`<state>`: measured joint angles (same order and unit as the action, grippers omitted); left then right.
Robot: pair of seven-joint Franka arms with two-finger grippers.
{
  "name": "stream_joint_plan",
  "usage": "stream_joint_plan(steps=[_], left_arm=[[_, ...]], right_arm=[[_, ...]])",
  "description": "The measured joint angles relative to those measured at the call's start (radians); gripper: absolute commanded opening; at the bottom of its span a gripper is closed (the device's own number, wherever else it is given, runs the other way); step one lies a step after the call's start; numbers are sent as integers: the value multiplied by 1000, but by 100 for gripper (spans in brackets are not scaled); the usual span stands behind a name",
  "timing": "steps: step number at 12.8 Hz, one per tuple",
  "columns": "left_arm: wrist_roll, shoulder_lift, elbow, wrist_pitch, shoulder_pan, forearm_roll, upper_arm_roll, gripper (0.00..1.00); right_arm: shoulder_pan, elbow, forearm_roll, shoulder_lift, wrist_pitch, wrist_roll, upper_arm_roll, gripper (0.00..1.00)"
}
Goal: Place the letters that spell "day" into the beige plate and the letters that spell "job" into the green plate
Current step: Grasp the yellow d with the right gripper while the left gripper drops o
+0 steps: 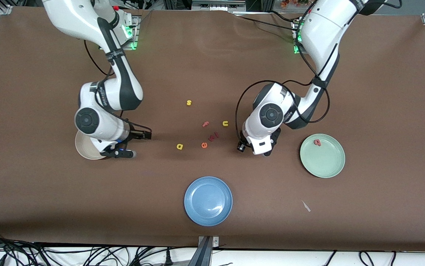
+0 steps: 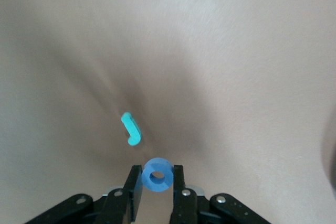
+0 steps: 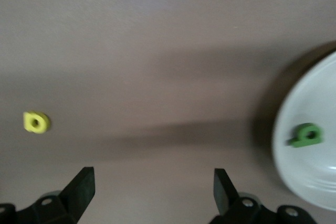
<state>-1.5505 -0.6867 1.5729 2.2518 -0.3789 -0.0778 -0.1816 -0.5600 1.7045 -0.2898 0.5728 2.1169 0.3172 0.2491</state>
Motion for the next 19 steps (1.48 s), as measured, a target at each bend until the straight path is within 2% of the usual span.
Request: stream_joint_plan(steps=[3,8,13,15,17,18,19], left_arm=[[175,43,-1,-49,43,1,2,0],[564,91,-2,-141,153,2,7,0],[1069,114,-1,-196,265,73,10,0],[1272,113,7,-197,310,75,12,0],[1486,100,23,-200,369,75,13,0],[1584,84,29,-200,398,75,14,0],[1661,61,31,-200,424,75,14,1]], right_arm=[[-3,-113,-2,91,7,184,-58,100],[-3,-247,-5,207,17,346,-110,100],[-32,-282,-5,271,32,390,-127,99],[-39,-283,-5,283,39,397,-127,89],[-39,-285,-5,285,40,398,-126,70],[-39,-286,-5,285,42,398,-125,65],[-39,-288,-5,285,43,398,-125,64]])
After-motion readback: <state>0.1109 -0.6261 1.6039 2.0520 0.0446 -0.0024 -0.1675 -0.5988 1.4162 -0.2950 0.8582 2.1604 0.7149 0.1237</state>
